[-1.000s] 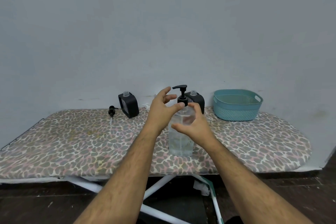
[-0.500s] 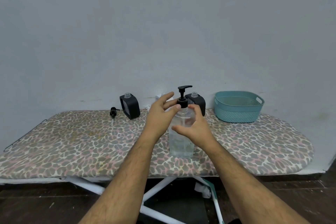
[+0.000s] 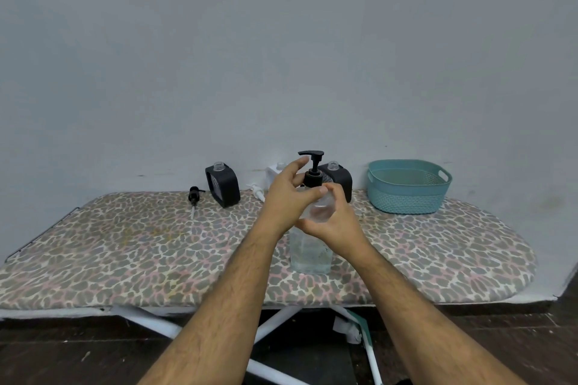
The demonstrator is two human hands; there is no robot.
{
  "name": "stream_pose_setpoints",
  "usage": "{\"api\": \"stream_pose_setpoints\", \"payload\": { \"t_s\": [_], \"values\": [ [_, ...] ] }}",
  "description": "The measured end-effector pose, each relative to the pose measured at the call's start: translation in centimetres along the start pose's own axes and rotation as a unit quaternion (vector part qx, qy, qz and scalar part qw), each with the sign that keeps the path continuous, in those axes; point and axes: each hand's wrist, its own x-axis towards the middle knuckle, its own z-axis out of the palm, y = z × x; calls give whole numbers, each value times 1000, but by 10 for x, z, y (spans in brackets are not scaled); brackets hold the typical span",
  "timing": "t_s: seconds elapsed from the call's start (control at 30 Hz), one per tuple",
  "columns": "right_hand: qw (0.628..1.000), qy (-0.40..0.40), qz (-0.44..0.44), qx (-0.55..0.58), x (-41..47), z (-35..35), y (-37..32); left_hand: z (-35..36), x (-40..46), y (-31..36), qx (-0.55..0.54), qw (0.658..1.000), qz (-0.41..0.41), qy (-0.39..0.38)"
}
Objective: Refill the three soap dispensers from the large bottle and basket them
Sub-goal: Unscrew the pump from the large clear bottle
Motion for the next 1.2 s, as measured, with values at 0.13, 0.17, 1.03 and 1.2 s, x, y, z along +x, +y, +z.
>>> {"api": "stream_pose_setpoints", "payload": {
  "t_s": [0.13, 0.17, 1.03, 1.2],
  "values": [
    [1000, -2, 2, 3, 0, -2, -2, -5, -6, -5, -9, 1000, 6, 15],
    [1000, -1, 4, 3, 0, -2, -2, -7, -8, -5, -12, 1000, 10, 20],
    [997, -26, -4, 77, 24, -49, -56, -24, -15, -42, -23, 999, -15, -17],
    [997, 46, -15, 66, 25, -33, -66, -24, -16, -44, -28, 999, -12, -14]
  ]
}}
